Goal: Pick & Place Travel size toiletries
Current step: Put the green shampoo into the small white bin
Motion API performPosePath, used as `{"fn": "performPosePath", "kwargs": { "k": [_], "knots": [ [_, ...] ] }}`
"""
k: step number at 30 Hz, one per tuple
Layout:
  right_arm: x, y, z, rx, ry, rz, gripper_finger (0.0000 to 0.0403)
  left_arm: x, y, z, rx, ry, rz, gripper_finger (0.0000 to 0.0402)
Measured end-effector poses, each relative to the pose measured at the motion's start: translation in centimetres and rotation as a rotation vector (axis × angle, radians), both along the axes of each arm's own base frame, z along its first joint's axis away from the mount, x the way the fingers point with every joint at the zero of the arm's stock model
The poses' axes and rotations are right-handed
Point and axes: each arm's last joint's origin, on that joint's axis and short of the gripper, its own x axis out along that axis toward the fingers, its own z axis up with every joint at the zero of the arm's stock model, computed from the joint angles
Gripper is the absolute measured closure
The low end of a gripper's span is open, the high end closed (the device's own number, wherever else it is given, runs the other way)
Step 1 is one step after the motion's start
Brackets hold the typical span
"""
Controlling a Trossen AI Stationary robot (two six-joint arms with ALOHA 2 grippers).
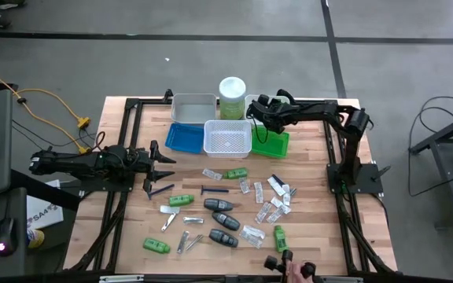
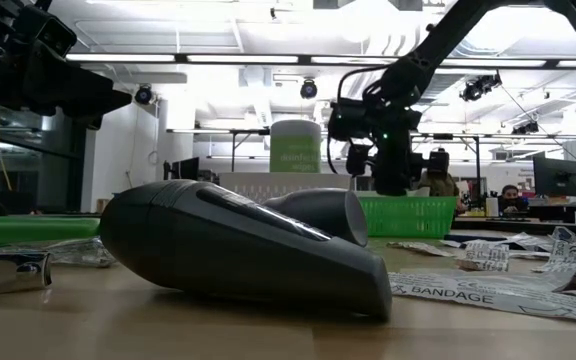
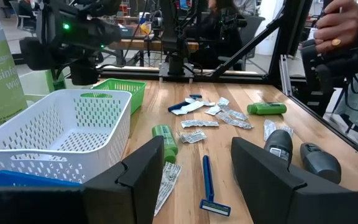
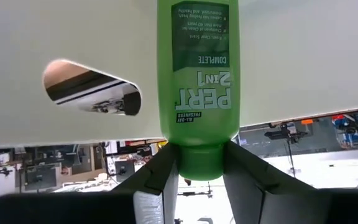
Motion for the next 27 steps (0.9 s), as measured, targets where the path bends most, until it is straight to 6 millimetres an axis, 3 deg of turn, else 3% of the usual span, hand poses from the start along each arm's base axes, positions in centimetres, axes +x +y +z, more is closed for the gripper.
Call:
{"fn": "performPosePath", "kwargs": {
  "k": [21,27],
  "knots": [
    [-0.26,-0.36,-0.05,-0.008,-0.070,-0.043,0.0297,0.00,0.00,0.00,0.000,0.000,0.000,0.0213],
    [-0.29,-0.33,-0.08,-0.003,-0.077,-0.047,0.0255,0.00,0.00,-0.01,0.000,0.001,0.000,0.0213]
  ]
}}
